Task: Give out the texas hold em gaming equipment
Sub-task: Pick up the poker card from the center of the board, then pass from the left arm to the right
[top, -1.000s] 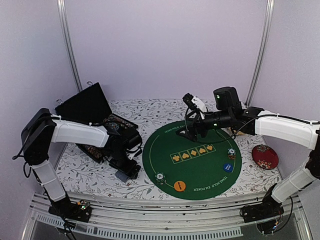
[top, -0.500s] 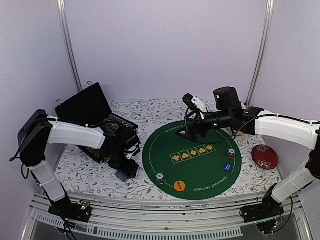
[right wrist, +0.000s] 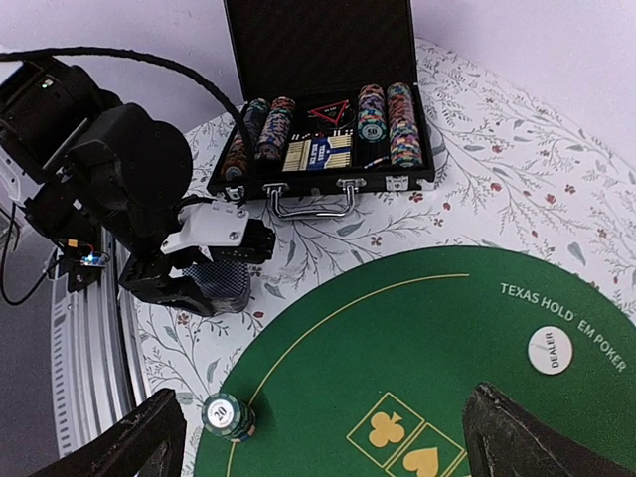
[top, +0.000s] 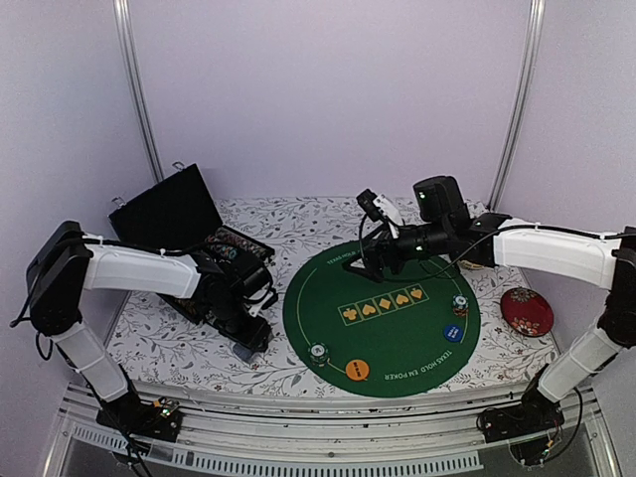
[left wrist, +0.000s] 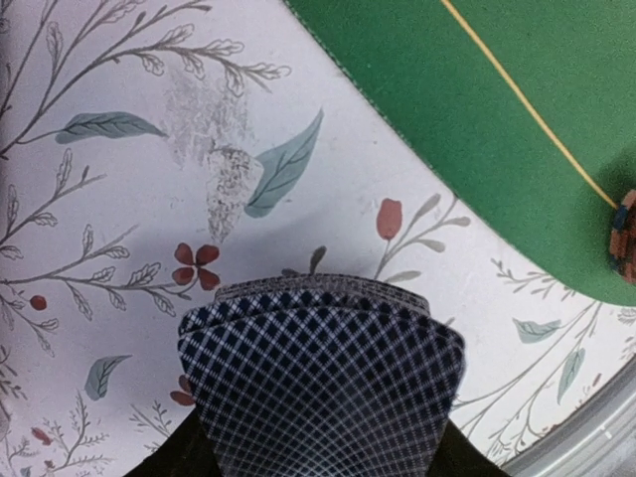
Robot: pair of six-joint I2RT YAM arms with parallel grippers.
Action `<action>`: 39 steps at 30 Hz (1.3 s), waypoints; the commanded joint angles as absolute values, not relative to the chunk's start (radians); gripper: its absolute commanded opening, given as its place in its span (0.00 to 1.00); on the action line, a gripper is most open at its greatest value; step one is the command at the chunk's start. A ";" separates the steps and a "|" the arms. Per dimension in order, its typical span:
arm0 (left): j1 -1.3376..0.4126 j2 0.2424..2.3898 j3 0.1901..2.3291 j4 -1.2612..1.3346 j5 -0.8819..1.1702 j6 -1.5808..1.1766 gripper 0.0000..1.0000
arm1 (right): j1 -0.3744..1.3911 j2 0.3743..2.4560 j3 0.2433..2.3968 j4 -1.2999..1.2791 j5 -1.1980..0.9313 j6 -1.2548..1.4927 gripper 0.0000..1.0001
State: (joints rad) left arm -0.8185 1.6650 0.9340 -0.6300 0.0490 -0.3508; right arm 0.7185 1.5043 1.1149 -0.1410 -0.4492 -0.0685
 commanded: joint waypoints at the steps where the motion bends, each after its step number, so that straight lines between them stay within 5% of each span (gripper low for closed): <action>1: -0.847 1.666 0.963 -0.704 0.045 -0.309 0.53 | 0.703 1.612 1.197 -0.137 -0.523 0.061 0.99; 16: -0.993 1.623 1.207 -0.886 -0.145 -0.105 0.53 | 0.648 1.939 1.391 -0.098 -0.955 0.317 1.00; 39: -1.009 1.597 1.317 -0.882 -0.178 0.024 0.52 | 0.770 2.134 1.390 0.204 -1.149 0.537 0.97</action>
